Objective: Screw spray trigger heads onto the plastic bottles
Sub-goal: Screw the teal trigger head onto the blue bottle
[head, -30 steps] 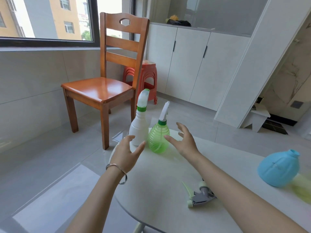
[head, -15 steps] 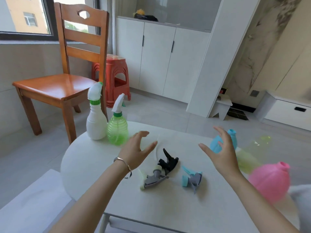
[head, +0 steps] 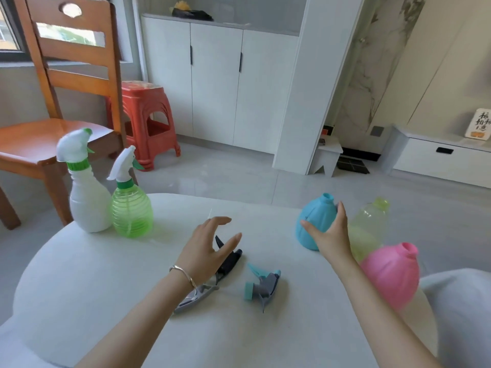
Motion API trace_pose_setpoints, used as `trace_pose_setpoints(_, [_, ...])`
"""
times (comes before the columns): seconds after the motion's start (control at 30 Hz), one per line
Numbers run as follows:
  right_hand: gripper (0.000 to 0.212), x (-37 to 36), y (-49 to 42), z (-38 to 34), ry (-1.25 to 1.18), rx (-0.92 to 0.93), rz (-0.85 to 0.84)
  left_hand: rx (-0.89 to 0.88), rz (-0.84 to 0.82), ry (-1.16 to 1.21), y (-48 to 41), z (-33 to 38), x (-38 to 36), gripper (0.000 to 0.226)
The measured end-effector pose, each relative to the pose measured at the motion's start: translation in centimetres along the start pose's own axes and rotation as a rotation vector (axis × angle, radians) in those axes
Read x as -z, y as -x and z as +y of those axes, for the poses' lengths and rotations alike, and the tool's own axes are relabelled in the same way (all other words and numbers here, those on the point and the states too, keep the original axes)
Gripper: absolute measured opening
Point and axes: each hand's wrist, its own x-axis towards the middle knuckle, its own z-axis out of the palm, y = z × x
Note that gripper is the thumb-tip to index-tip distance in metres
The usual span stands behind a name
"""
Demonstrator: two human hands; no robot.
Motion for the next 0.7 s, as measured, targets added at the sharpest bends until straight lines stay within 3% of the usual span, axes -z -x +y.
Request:
trace_pose_setpoints(0.17, [0.090, -1.2, -1.0, 0.9, 0.086, 0.021, 0.070, 0.016, -0.013, 0.030, -0.5, -0.4, -0.4, 0.043])
trace_pose_setpoints(0.43, [0.083, -2.1, 1.2, -0.8, -0.011, 0.018, 0.062, 0.012, -0.027, 0.080, -0.1, -0.2, 0.1, 0.048])
trace_pose_setpoints(0.53, [0.077, -2.8, 3.3, -4.6, -0.315, 0.048, -0.019, 0.130, -0.065, 0.340, 0.3, 0.6, 0.8, 0.064])
trace_pose_setpoints(0.7, [0.068, -4.7, 7.6, -9.1, -0.619, -0.042, -0.365, 0.331, -0.252, 0.865, 0.9, 1.5, 2.4, 0.071])
